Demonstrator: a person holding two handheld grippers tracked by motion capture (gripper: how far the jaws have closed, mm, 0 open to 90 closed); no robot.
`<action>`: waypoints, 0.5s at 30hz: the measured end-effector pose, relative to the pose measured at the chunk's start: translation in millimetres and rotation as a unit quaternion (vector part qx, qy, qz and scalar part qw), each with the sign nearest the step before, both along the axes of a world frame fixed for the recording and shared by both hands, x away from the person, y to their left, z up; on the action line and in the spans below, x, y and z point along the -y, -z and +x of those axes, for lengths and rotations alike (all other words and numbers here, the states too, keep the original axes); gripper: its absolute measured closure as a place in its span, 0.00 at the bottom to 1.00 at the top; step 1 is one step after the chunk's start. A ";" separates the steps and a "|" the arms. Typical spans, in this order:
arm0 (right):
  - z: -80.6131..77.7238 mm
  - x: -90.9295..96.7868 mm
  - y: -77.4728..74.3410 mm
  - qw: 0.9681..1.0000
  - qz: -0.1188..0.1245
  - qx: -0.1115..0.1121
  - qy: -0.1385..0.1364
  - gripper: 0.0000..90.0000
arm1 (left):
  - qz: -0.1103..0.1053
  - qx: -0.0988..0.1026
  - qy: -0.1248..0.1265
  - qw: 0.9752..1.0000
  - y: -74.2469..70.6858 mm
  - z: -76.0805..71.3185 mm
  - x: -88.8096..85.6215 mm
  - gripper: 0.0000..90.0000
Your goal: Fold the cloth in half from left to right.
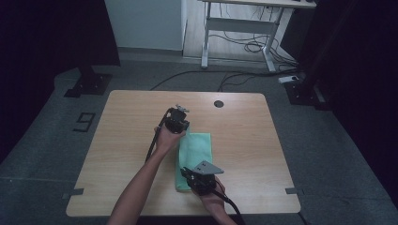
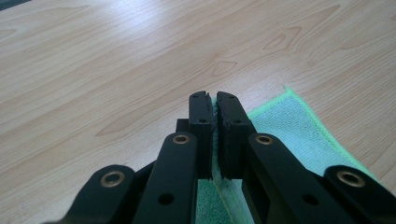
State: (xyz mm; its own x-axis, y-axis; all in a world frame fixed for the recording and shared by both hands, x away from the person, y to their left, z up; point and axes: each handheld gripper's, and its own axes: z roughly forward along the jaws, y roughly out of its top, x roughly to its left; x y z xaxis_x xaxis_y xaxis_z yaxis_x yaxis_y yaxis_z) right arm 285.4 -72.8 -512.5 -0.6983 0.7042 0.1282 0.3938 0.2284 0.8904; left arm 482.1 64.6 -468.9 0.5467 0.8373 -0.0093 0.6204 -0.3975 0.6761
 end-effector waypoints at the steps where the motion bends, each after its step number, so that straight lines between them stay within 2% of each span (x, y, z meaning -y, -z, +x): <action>1: -0.1 1.0 0.1 1.000 0.000 0.000 0.001 0.94 | 0.000 -0.001 0.000 1.000 0.8 0.3 1.1 0.95; 15: 1.0 11.2 8.4 1.000 -0.003 -0.009 0.011 0.94 | 0.010 -0.012 0.008 1.000 12.8 4.4 13.3 0.94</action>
